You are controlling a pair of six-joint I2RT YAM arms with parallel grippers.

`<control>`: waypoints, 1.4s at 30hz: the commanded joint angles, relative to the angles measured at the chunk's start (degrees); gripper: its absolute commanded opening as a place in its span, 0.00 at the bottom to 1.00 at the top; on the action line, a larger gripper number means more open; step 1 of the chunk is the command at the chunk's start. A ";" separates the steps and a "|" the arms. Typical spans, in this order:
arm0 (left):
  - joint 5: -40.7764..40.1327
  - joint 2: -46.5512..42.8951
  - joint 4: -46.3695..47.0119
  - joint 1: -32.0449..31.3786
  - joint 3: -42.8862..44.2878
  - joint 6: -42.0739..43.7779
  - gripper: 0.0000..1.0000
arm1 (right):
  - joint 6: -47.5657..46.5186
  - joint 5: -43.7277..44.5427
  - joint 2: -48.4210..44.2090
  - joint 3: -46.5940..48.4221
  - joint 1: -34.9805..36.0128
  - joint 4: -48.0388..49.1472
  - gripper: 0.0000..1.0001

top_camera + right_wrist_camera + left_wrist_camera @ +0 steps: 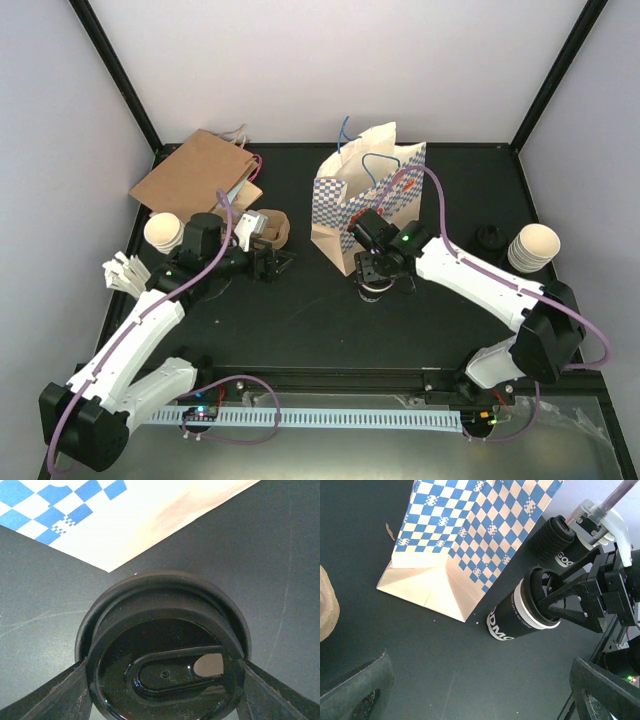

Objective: Pack the takeout coffee

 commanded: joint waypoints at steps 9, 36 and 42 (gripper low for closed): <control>1.63 0.76 1.44 0.12 0.65 0.01 0.99 | -0.51 -2.64 -2.36 -0.79 -0.30 -0.17 0.73; 1.94 1.19 0.90 0.12 0.79 0.16 0.99 | -3.80 -2.57 0.43 1.49 -0.25 0.32 0.72; 1.94 1.36 1.00 0.17 0.92 0.16 0.99 | -4.49 -1.34 0.10 2.84 -0.25 -1.57 0.72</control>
